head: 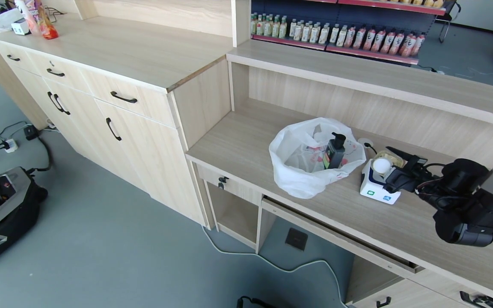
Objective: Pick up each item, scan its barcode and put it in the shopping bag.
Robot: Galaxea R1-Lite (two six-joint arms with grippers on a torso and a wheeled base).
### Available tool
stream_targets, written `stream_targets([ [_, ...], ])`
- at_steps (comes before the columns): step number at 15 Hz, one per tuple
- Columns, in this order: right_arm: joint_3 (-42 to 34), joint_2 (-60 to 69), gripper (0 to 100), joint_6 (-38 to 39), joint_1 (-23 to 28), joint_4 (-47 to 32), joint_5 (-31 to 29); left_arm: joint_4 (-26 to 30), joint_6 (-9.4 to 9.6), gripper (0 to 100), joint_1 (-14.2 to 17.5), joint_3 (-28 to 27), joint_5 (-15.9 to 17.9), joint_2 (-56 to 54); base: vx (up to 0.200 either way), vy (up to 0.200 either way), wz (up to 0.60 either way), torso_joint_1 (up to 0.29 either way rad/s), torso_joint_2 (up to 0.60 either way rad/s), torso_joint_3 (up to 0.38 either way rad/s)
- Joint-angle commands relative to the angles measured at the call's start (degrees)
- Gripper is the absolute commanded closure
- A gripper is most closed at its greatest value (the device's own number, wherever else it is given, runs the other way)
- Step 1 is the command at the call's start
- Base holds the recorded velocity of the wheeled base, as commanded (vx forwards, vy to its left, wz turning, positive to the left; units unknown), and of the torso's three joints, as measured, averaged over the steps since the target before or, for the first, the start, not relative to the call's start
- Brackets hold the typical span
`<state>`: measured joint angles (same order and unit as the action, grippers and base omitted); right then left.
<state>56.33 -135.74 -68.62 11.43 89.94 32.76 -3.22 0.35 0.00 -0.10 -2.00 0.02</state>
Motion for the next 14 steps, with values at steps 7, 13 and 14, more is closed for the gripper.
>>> stream_targets([
  [7,0.7,-0.7,100,-0.1,0.0,0.1,0.0,0.0,0.0,0,0.0,0.0,0.0,0.0,0.0,0.0,0.0,0.0,0.0,0.0],
  [13,0.8,-1.0,100,-0.2,-0.4,0.1,-0.2,0.0,0.0,0,0.0,0.0,0.0,0.0,0.0,0.0,0.0,0.0,0.0,0.0],
  [14,0.8,-1.4,100,-0.4,-0.4,0.1,-0.2,0.0,0.09,0,0.0,0.0,0.0,0.0,0.0,0.0,0.0,0.0,0.0,0.0],
])
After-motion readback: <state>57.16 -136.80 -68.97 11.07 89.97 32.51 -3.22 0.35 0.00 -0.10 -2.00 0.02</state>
